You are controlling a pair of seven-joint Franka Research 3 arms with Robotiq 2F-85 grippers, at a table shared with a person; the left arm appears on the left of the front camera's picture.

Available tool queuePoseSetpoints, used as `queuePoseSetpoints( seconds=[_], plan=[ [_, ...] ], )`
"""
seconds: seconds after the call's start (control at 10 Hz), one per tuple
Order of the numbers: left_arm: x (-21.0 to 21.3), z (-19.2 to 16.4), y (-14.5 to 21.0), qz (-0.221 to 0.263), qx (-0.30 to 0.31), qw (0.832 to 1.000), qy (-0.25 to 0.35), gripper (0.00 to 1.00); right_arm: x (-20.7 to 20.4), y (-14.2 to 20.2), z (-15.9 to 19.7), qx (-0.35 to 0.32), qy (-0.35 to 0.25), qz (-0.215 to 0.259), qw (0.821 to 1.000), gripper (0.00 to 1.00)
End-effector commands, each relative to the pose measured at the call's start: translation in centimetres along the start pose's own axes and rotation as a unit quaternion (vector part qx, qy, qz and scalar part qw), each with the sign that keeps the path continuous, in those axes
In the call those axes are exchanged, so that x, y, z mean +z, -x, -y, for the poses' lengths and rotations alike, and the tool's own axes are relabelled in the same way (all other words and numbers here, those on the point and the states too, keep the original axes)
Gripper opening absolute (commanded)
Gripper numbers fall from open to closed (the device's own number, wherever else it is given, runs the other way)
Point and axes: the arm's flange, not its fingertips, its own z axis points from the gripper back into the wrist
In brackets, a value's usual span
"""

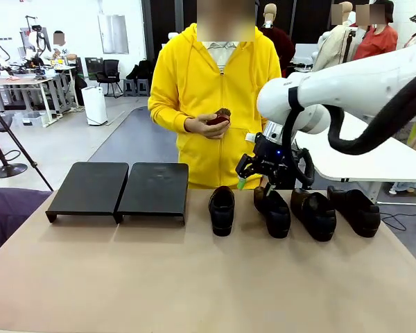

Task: Organize the shoes by placing them on the stand.
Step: Pick up one Shoe and place it in the middle of the table.

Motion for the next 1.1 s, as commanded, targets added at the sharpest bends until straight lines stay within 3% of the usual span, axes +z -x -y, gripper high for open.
queuePoseSetpoints(
  seconds=[0.0, 0.3, 0.6, 0.9, 1.0],
  plan=[
    [-0.1, -0.1, 0.0, 0.004, -0.006, 1.000, 0.006, 1.00, 0.2, -1.6, -1.3, 0.003, -0.001, -0.026, 1.000, 1.00],
    [-0.1, -0.1, 0.0, 0.004, -0.006, 1.000, 0.006, 1.00, -3.5, -3.4, -1.4, -0.039, 0.008, -0.041, 0.998, 1.00],
    [-0.1, -0.1, 0.0, 0.004, -0.006, 1.000, 0.006, 1.00, -7.3, -4.3, -1.8, -0.064, 0.033, -0.026, 0.997, 1.00],
    [-0.1, -0.1, 0.0, 0.004, -0.006, 1.000, 0.006, 1.00, -8.6, -4.7, -1.9, -0.085, 0.066, -0.012, 0.994, 1.00],
    [-0.1, -0.1, 0.0, 0.004, -0.006, 1.000, 0.006, 1.00, -8.6, -4.9, -2.0, -0.082, 0.069, -0.018, 0.994, 0.40]
  ],
)
